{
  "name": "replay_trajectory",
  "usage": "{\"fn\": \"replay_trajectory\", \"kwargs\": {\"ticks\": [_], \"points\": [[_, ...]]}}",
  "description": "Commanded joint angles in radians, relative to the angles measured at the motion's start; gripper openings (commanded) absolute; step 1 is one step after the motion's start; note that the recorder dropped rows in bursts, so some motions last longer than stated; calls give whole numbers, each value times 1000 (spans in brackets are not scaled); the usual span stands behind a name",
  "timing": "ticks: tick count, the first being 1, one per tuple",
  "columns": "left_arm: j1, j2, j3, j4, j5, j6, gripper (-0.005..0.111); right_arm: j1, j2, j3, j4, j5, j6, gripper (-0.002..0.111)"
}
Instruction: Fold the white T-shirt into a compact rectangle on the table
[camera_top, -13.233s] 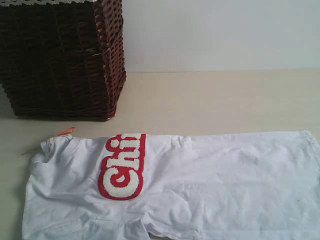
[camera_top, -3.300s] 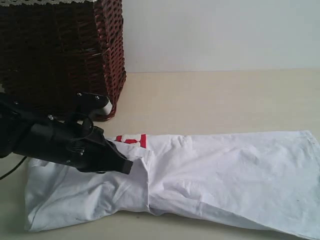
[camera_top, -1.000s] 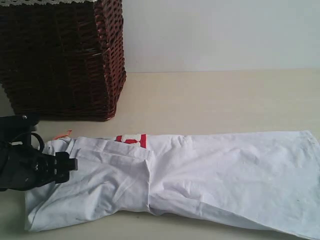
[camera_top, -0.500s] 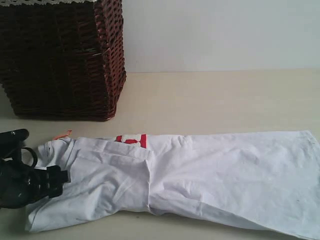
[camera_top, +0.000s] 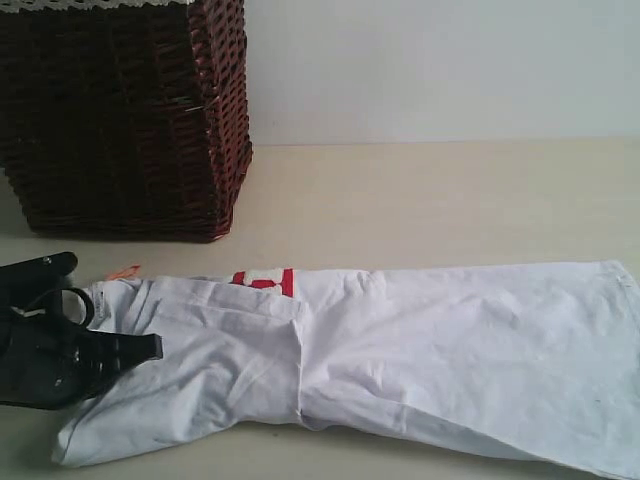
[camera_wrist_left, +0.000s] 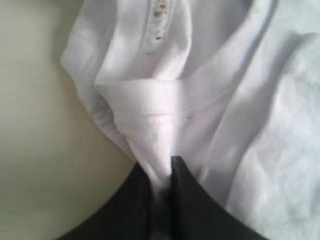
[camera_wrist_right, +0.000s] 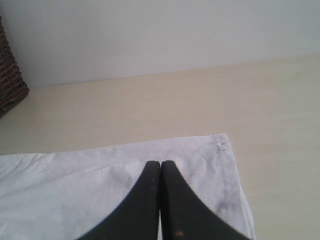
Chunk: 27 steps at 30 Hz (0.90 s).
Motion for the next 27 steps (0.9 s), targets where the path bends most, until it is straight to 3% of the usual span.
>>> {"fn": "replay_trajectory", "kwargs": {"ticks": [1, 9, 14, 16, 17, 21, 23, 27], "points": [[1, 8, 1, 5, -10, -2, 0, -4, 3, 5, -7, -5, -2, 0], [1, 8, 1, -6, -185, -7, 0, -4, 3, 5, -7, -5, -2, 0], [1, 8, 1, -6, -155, -7, 1, -4, 3, 5, -7, -5, -2, 0], [1, 8, 1, -6, -144, -10, 12, -4, 3, 5, -7, -5, -2, 0], [1, 8, 1, -6, -110, -10, 27, -4, 3, 5, -7, -5, -2, 0], [1, 8, 1, -6, 3, -10, 58, -4, 3, 5, -7, -5, -2, 0], [1, 8, 1, -6, 18, -10, 64, -4, 3, 5, -7, -5, -2, 0], [1, 8, 1, -2, 22, -10, 64, -4, 3, 5, -7, -5, -2, 0]]}}
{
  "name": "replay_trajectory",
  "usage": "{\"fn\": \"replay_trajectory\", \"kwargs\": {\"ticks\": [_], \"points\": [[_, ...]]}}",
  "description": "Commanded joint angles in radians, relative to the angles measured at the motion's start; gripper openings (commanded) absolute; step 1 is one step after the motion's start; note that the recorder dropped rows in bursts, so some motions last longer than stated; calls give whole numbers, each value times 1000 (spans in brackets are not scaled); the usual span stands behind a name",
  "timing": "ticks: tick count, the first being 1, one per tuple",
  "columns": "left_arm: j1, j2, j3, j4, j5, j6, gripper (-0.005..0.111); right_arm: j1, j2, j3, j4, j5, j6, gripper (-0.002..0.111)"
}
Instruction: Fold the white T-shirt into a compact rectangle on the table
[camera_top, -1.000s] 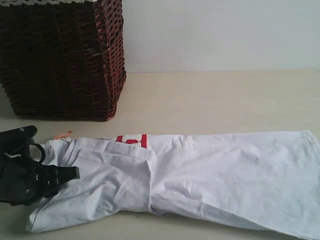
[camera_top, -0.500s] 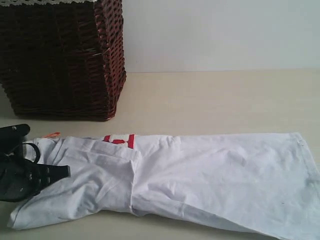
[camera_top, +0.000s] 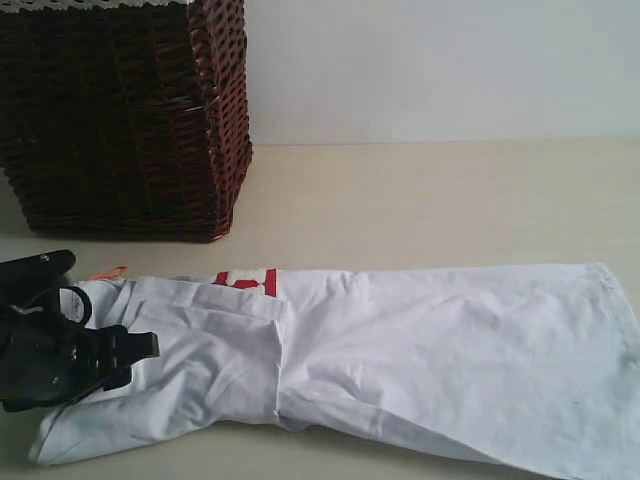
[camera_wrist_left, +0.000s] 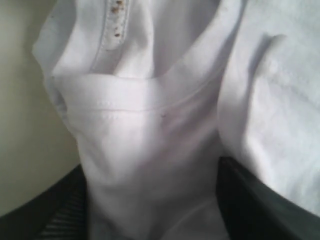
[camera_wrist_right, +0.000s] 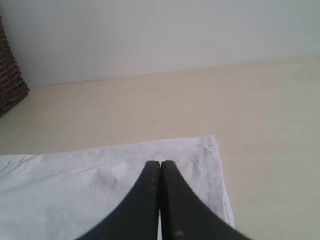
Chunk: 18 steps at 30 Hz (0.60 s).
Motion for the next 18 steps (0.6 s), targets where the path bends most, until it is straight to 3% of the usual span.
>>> {"fn": "replay_trajectory", "kwargs": {"ticks": [1, 3, 5, 7, 8, 9, 13, 18], "points": [[1, 2, 5, -7, 48, -10, 64, -4, 3, 5, -7, -5, -2, 0], [1, 2, 5, -7, 48, -10, 64, -4, 3, 5, -7, -5, -2, 0], [1, 2, 5, -7, 46, -10, 51, -4, 3, 5, -7, -5, -2, 0], [1, 2, 5, -7, 46, -10, 30, -4, 3, 5, -7, -5, -2, 0], [1, 2, 5, -7, 48, -6, 27, -4, 3, 5, -7, -5, -2, 0], [1, 2, 5, -5, 45, -6, 30, -4, 3, 5, -7, -5, -2, 0], [1, -10, 5, 0, -107, -6, 75, -4, 3, 5, -7, -5, -2, 0], [1, -15, 5, 0, 40, -6, 78, -4, 3, 5, -7, -5, -2, 0]]}}
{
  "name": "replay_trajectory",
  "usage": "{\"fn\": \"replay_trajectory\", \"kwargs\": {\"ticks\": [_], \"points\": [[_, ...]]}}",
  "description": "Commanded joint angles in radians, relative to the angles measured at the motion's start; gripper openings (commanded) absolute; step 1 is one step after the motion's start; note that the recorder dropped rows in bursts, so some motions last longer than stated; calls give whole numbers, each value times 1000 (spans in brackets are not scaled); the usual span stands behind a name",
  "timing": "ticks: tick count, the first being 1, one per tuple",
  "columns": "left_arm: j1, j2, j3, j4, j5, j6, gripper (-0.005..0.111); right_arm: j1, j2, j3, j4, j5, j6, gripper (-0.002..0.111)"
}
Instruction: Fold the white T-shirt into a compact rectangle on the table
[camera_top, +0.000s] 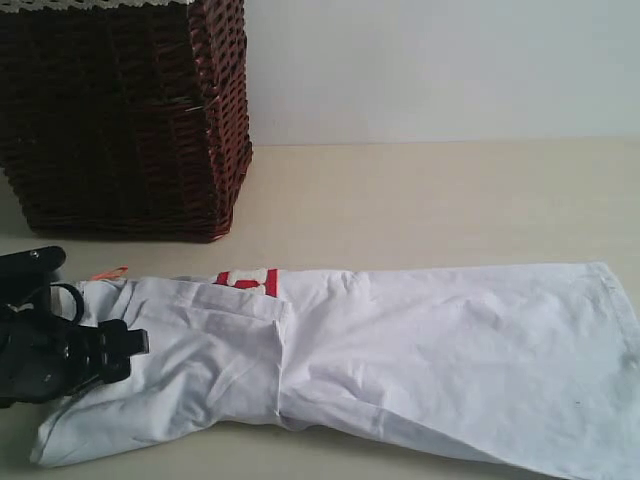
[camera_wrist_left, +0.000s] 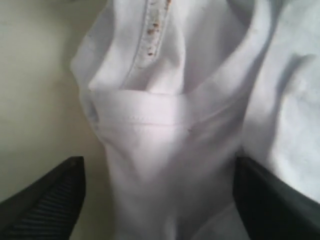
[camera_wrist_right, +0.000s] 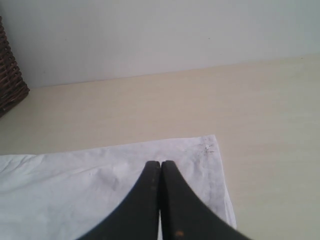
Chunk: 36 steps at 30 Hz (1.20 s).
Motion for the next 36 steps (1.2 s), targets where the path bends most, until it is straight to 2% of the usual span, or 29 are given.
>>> {"fn": "replay_trajectory", "kwargs": {"ticks": [1, 4, 10, 13, 18, 20, 26, 28, 30, 32, 36], "points": [[1, -9, 5, -8, 153, -6, 78, -4, 3, 5, -7, -5, -2, 0], [1, -23, 5, -13, 134, -10, 78, -4, 3, 5, -7, -5, -2, 0], [1, -87, 3, -13, -43, -13, 78, -4, 3, 5, -7, -5, -2, 0], [1, -137, 3, -13, -4, -13, 78, -4, 3, 5, -7, -5, -2, 0], [1, -182, 3, -8, 167, -5, 78, -4, 3, 5, -7, -5, -2, 0], [1, -182, 5, -8, 163, -2, 78, -4, 3, 5, -7, -5, -2, 0], [1, -177, 5, 9, -61, 12, 78, -4, 3, 5, -7, -5, -2, 0], [1, -177, 5, -3, -44, 53, 78, -4, 3, 5, -7, -5, -2, 0], [1, -177, 5, -69, 25, 102, 78, -4, 3, 5, -7, -5, -2, 0], [1, -177, 8, -69, 88, 129, 78, -4, 3, 5, -7, -5, -2, 0], [1, -177, 8, -69, 71, 129, 78, -4, 3, 5, -7, -5, -2, 0]]}}
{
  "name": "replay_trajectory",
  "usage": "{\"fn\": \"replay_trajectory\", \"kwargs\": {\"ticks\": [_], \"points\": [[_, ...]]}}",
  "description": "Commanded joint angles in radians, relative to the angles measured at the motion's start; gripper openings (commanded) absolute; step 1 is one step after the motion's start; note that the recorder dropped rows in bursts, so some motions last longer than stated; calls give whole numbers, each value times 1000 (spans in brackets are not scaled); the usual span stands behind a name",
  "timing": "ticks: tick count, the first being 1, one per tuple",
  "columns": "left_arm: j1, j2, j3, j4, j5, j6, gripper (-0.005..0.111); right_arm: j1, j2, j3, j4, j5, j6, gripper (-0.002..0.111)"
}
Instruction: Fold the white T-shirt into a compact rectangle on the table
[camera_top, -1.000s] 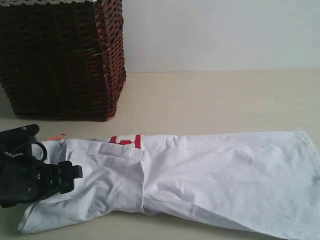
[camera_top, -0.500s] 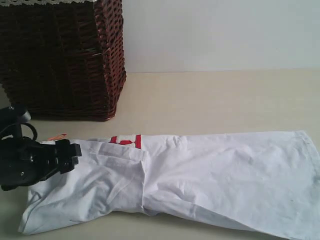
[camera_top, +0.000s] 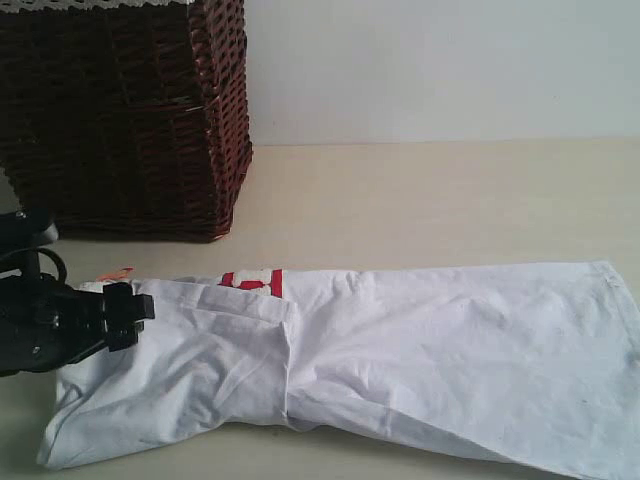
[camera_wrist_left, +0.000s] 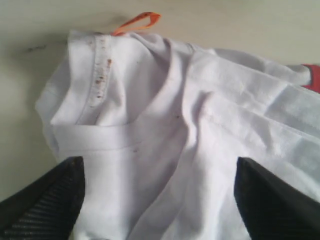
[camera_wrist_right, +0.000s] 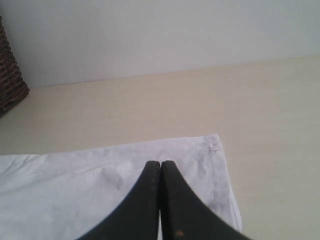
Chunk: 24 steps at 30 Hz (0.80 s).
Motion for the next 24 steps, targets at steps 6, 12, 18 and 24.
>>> {"fn": "replay_trajectory", "kwargs": {"ticks": [6, 12, 18, 24], "points": [[-1, -2, 18, -9, -6, 16, 78, -4, 3, 5, -7, -5, -2, 0], [-1, -2, 34, -9, 9, 16, 78, -4, 3, 5, -7, -5, -2, 0], [-1, -2, 34, -9, 36, 14, 106, -4, 3, 5, -7, -5, -2, 0], [-1, -2, 37, -9, 97, 11, 105, -4, 3, 5, -7, -5, -2, 0]]}}
